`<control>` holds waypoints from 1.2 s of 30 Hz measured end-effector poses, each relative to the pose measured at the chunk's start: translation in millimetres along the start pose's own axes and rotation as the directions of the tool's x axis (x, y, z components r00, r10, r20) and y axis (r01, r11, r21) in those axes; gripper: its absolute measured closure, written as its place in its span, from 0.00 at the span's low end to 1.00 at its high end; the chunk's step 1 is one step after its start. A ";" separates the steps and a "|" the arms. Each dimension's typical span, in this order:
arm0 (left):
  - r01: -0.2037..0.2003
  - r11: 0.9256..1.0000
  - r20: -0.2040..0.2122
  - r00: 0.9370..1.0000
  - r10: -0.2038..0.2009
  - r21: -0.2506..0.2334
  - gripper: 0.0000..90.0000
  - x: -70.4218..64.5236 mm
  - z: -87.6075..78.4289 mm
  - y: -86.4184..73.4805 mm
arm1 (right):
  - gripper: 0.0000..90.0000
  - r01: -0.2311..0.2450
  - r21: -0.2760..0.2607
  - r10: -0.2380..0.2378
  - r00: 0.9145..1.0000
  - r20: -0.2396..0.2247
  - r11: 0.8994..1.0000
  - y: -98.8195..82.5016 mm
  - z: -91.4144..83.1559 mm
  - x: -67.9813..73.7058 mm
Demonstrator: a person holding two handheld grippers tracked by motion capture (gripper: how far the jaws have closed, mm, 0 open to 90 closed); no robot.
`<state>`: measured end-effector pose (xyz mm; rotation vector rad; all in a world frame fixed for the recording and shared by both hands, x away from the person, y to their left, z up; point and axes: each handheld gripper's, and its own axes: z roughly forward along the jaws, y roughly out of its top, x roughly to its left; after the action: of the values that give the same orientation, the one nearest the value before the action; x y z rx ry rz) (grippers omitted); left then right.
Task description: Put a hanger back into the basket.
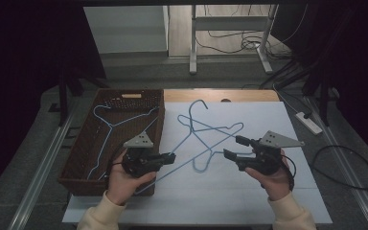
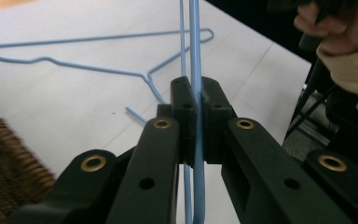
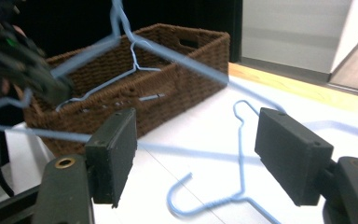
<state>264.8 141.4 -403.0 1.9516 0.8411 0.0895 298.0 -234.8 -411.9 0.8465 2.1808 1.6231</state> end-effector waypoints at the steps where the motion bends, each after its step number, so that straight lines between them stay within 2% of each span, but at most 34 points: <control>1: 0.002 1.000 -0.005 1.000 -0.002 -0.010 0.95 2.4 -4.4 0.1 | 0.32 0.000 0.006 0.000 1.000 0.005 1.000 -2.6 -1.7 -1.5; 7: 0.016 0.998 -0.030 0.999 -0.018 -0.055 0.95 13.4 -24.7 0.4 | 0.31 -0.006 0.032 0.005 0.999 0.035 0.999 -22.8 -10.8 -13.3; 12: 0.028 0.995 -0.059 0.998 -0.034 -0.096 0.95 22.7 -42.8 -1.3 | 0.31 -0.036 0.053 0.033 0.998 0.056 0.998 -38.2 -19.4 -23.4; 20: 0.057 0.986 -0.113 0.991 -0.075 -0.154 0.95 38.7 -68.2 -8.0 | 0.31 -0.067 0.083 0.058 0.993 0.100 0.994 -56.7 -26.1 -38.4; 36: 0.078 0.978 -0.174 0.978 -0.112 -0.191 0.95 55.9 -91.3 -17.0 | 0.31 -0.086 0.118 0.071 0.989 0.127 0.989 -66.4 -26.2 -47.6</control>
<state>262.4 248.1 -384.3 1.7452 1.0102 0.2846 302.2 -296.6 -471.2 1.0512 2.2047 1.4418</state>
